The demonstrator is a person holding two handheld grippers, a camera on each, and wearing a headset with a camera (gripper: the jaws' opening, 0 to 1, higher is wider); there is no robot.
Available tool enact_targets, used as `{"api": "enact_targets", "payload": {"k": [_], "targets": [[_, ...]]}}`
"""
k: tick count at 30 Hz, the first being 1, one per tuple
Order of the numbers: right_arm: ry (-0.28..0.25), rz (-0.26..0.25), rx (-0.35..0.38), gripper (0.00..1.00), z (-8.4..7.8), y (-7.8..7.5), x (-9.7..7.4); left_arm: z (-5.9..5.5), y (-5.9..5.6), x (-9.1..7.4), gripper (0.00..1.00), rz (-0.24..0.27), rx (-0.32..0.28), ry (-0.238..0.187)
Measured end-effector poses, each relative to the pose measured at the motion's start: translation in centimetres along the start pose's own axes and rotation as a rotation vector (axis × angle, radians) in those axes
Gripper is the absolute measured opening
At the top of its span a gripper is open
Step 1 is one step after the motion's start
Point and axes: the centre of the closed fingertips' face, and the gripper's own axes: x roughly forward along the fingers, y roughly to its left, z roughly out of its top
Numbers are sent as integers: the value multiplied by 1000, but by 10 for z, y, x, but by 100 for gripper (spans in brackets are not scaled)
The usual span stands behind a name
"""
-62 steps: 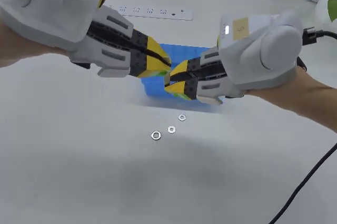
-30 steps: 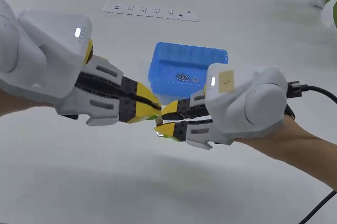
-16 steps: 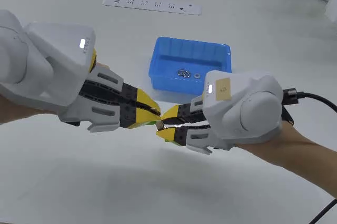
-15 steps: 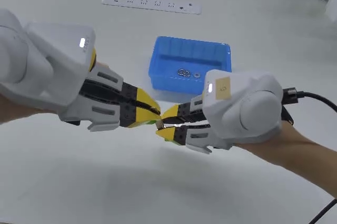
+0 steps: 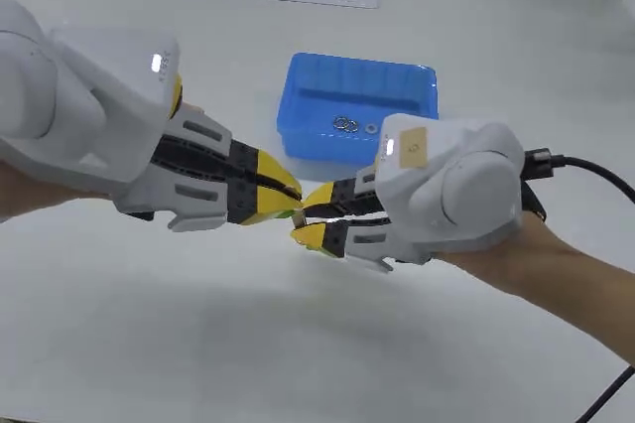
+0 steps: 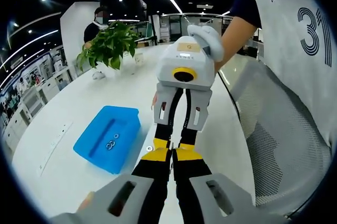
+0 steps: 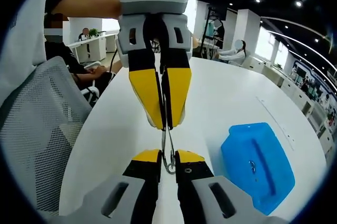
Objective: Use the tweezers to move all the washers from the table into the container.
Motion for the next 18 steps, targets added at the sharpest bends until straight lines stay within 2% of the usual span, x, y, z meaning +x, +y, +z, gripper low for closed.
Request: {"api": "enact_targets", "payload": {"k": [13, 18], "targets": [[6, 12, 7, 12, -3, 1, 5, -6, 0, 2, 6, -1, -6, 16], [2, 10, 17, 11, -3, 1, 4, -4, 0, 4, 6, -3, -24, -4]]}}
